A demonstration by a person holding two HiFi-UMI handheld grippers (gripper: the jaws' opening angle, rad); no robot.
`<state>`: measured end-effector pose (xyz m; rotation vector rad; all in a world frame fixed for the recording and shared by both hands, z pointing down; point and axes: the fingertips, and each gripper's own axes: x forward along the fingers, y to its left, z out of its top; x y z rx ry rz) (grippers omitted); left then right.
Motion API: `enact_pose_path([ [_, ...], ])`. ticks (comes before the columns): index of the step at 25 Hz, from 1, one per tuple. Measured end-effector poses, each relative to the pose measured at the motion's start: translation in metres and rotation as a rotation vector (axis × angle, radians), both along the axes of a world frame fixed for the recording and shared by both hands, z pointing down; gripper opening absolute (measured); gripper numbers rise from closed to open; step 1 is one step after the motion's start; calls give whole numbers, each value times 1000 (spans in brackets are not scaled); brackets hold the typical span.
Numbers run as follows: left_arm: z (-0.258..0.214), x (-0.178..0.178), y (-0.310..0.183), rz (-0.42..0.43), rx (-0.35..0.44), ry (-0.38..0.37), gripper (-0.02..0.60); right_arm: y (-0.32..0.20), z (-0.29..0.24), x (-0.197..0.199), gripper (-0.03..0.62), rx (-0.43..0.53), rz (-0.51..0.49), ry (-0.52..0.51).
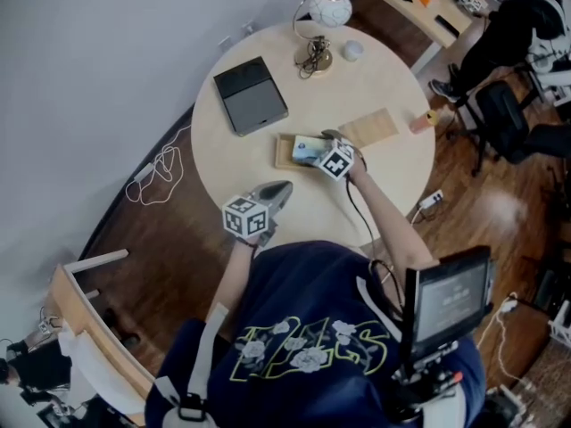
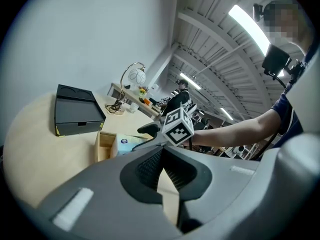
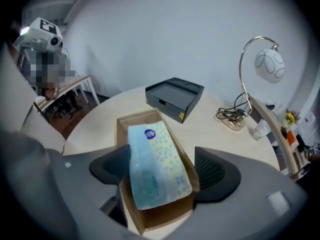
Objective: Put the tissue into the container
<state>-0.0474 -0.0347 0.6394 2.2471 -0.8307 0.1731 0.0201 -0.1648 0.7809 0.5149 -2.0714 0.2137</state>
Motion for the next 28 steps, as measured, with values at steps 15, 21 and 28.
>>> enact_pose_path([
  [15, 1, 5, 0, 72, 25, 46, 5, 113, -109, -17, -6, -89, 1, -566],
  [21, 12, 9, 8, 77, 3, 30, 5, 159, -69, -10, -6, -188, 96, -536],
  [28, 18, 2, 11, 78, -12, 21, 5, 136, -75, -7, -6, -154, 149, -551],
])
